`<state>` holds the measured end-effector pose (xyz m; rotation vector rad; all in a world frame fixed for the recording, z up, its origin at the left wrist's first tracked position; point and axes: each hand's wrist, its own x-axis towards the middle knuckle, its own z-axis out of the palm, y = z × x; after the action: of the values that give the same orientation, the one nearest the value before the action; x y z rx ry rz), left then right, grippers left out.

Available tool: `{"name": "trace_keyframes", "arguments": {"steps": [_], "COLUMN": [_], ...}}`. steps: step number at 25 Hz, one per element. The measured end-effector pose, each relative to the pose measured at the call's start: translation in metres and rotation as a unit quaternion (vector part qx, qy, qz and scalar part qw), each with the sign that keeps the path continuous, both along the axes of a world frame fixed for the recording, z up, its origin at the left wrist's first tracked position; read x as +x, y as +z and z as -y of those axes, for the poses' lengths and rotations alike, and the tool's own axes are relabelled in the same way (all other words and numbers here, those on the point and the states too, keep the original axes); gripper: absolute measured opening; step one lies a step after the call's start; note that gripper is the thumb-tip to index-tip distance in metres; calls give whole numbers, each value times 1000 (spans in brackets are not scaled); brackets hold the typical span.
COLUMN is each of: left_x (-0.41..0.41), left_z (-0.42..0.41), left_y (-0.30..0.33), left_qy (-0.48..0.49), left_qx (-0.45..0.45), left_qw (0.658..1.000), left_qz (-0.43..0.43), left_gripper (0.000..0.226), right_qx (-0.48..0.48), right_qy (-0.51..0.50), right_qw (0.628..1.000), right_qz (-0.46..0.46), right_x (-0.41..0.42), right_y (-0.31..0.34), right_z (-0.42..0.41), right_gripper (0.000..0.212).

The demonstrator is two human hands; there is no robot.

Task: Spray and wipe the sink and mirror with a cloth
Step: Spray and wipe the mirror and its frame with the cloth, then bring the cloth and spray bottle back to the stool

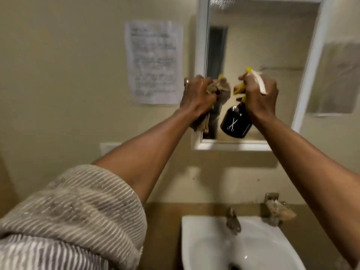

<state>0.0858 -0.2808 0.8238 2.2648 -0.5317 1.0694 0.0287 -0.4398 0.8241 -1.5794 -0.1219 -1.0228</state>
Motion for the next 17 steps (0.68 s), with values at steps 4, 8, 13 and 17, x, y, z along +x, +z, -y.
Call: {"name": "trace_keyframes", "arguments": {"steps": [4, 8, 13, 17], "left_x": [-22, -52, -78, -84], "left_z": [-76, -150, -220, -264], "left_y": [-62, -139, -253, -363], "left_qy": [89, 159, 204, 204], "left_qx": [-27, -74, -115, -156], "left_qw": [993, 975, 947, 920], "left_qz": [-68, -137, -220, -295], "left_gripper": [25, 25, 12, 22], "right_qx": [8, 35, 1, -27], "right_qy": [76, 118, 138, 141], "right_qw": [997, 989, 978, 968], "right_qz": [-21, -78, -154, -208], "right_x": [0, 5, -4, 9], "right_y": [-51, -113, -213, -320], "right_z": [-67, -139, -215, -251], "right_gripper": [31, 42, 25, 27]}}
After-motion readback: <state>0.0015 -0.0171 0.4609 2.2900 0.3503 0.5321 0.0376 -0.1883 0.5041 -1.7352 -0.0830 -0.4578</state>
